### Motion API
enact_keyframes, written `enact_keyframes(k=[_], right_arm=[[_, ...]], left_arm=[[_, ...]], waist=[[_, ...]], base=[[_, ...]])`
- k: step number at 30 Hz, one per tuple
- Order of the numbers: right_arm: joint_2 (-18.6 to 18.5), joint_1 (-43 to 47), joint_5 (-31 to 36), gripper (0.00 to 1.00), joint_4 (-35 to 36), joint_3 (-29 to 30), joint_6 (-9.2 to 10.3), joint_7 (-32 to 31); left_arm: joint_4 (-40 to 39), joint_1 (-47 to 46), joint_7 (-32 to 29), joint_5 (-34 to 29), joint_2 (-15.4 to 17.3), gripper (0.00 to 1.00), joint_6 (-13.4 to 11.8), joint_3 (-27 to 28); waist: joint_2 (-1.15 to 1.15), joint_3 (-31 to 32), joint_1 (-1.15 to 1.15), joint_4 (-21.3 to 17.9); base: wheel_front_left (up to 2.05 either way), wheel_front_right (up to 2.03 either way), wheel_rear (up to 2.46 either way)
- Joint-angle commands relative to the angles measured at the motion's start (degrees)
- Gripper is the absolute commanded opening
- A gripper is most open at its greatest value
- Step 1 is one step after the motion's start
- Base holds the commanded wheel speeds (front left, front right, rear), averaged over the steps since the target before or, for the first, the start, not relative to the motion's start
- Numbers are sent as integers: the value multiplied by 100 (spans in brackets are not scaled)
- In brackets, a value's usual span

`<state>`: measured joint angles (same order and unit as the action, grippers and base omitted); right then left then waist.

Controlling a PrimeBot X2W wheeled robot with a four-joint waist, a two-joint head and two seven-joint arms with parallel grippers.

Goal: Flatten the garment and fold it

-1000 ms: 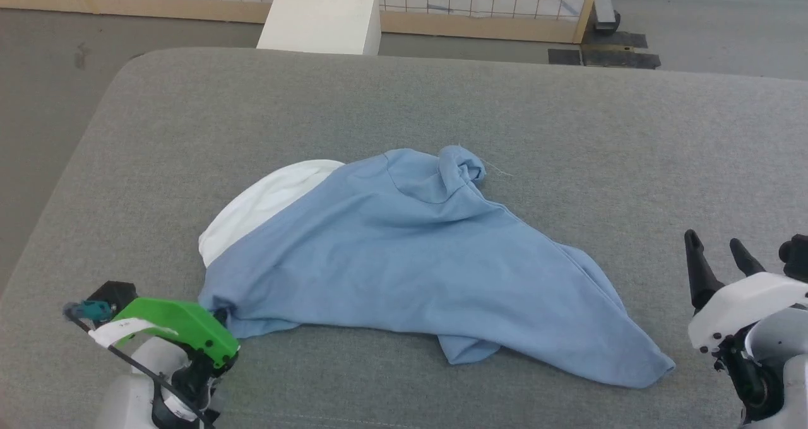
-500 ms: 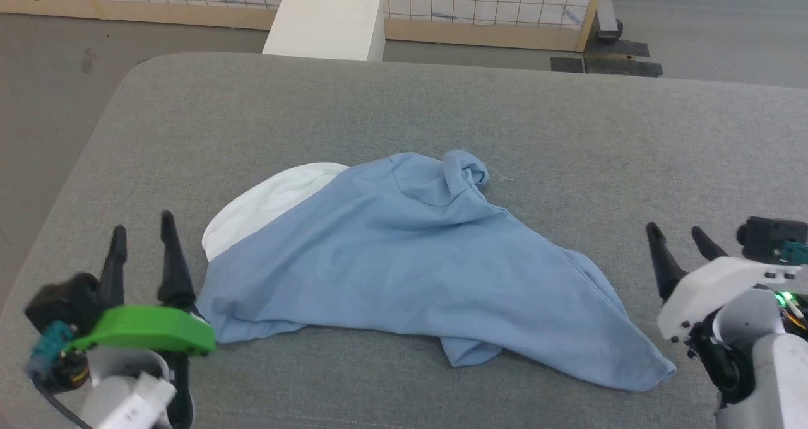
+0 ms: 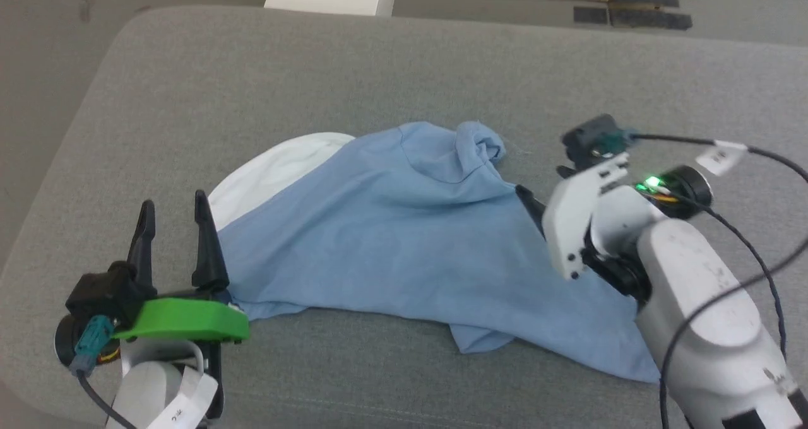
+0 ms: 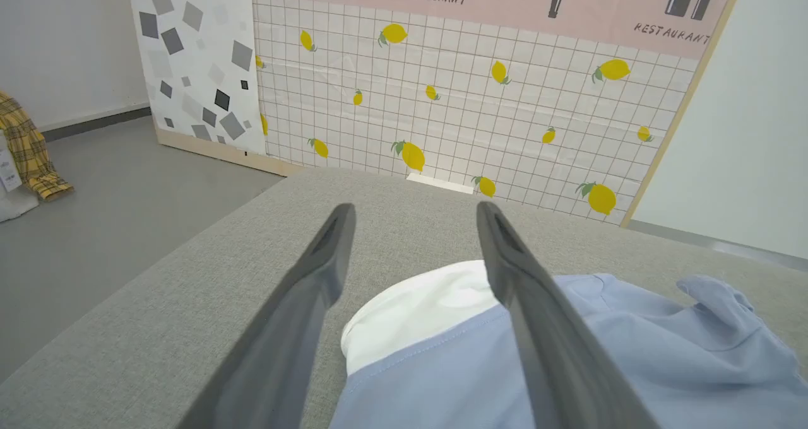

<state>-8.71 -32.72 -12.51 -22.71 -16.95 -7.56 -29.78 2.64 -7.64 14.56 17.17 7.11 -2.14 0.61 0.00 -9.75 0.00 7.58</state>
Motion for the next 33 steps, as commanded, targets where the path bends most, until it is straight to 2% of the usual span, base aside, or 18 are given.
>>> enact_keyframes(k=[1, 8, 15, 16, 17, 18, 21, 26, 33], right_arm=[[-27, -243, -64, 100, -161, -133, 8, -90], [33, -1155, -145, 100, -1115, -939, 8, -452], [45, -1471, -283, 100, -1854, -1465, 8, -545], [56, -1486, -357, 45, -1938, -1518, 8, -536], [67, -1499, -420, 15, -1976, -1559, 8, -494], [68, -1520, -481, 0, -2008, -1581, 8, -397], [73, -1587, -669, 0, -2068, -1520, 8, -87], [43, -1724, -1046, 0, -2055, -996, 8, 585], [-572, -1529, -1151, 0, -1732, 285, 8, 1403]], left_arm=[[-64, -152, 42, -72, -54, 100, 45, 19], [-99, -411, 43, -190, -245, 100, 214, 28], [5, -516, 43, -258, -345, 100, 327, 102], [21, -522, 43, -269, -354, 100, 343, 119], [33, -522, 43, -278, -360, 100, 353, 133], [46, -519, 43, -289, -368, 100, 362, 149], [90, -503, 43, -309, -383, 100, 405, 180], [150, -471, 43, -373, -398, 100, 463, 210], [186, -306, 43, -447, -406, 100, 508, 304]], waist=[[0, -295, 0, 154], [0, -751, 0, 359], [0, -880, 0, 395], [0, -876, 0, 384], [0, -868, 0, 370], [0, -853, 0, 349], [0, -789, 0, 268], [0, -559, 0, 96], [0, -115, 0, -241]], base=[[0, 0, 0], [0, 0, 0], [0, 0, 0], [0, 0, 0], [0, 0, 0], [0, 0, 0], [0, 0, 0], [0, 0, 0], [0, 0, 0]])
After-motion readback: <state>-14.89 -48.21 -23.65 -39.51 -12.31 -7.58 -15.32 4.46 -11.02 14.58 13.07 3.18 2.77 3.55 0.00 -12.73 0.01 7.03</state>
